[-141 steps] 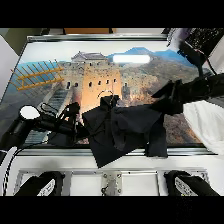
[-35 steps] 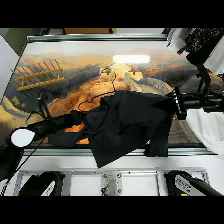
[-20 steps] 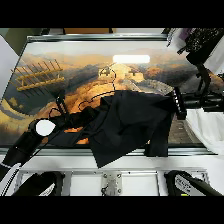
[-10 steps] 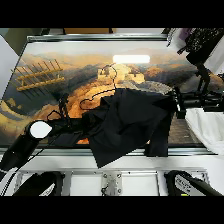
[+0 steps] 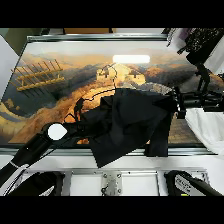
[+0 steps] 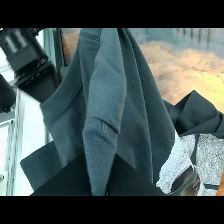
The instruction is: Fold the clothes and pants, and hang the long-sleeved shirts on hangers.
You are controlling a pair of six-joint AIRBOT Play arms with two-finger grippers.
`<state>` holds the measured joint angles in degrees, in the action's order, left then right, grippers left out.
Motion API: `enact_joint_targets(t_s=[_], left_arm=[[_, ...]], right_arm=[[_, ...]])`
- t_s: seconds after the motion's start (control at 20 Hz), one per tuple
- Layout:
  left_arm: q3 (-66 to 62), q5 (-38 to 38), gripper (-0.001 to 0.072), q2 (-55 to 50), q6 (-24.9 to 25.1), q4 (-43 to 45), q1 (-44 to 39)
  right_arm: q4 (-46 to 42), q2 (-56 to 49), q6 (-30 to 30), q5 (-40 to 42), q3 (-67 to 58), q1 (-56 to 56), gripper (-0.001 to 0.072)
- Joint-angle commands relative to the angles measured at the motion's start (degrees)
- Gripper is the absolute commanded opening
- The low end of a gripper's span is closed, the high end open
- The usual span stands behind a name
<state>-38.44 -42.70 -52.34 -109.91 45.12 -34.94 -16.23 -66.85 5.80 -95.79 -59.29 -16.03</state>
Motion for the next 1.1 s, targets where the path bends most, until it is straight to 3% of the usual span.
enact_joint_targets(t_s=[0.0,0.15,0.25,0.35,0.4,0.45,0.65,1.05], left_arm=[[0.0,1.8,0.0380,-0.6,-0.1,-0.1,-4.2],[0.0,2.7,0.0377,-0.6,-0.7,-0.1,-4.4],[0.0,2.8,0.0236,-0.6,-1.0,-0.1,-4.4],[0.0,2.9,0.0236,-0.6,-1.1,-0.2,-4.5],[0.0,2.7,0.0098,-0.6,-1.1,-0.1,-4.5],[0.0,2.9,0.0013,-0.6,-0.6,-0.1,-4.5],[0.0,3.1,0.0013,-0.5,-0.4,0.3,-2.3],[0.0,-12.4,0.0012,6.4,4.4,7.5,18.9]], right_arm=[[0.0,0.0,0.0,0.0,-0.1,0.0,0.0010],[0.0,0.0,0.0,0.0,-0.1,0.0,0.0010],[0.0,0.0,0.0,0.0,-0.1,0.0,0.0010],[0.0,0.0,0.0,0.0,-0.1,0.0,0.0010],[0.0,0.0,0.1,0.0,-0.1,0.0,0.0010],[0.0,0.0,0.2,0.0,-0.1,0.0,0.0009],[0.0,0.8,2.1,0.0,-0.1,0.0,0.0009],[0.0,8.8,6.8,2.3,-0.1,0.1,0.0008]])
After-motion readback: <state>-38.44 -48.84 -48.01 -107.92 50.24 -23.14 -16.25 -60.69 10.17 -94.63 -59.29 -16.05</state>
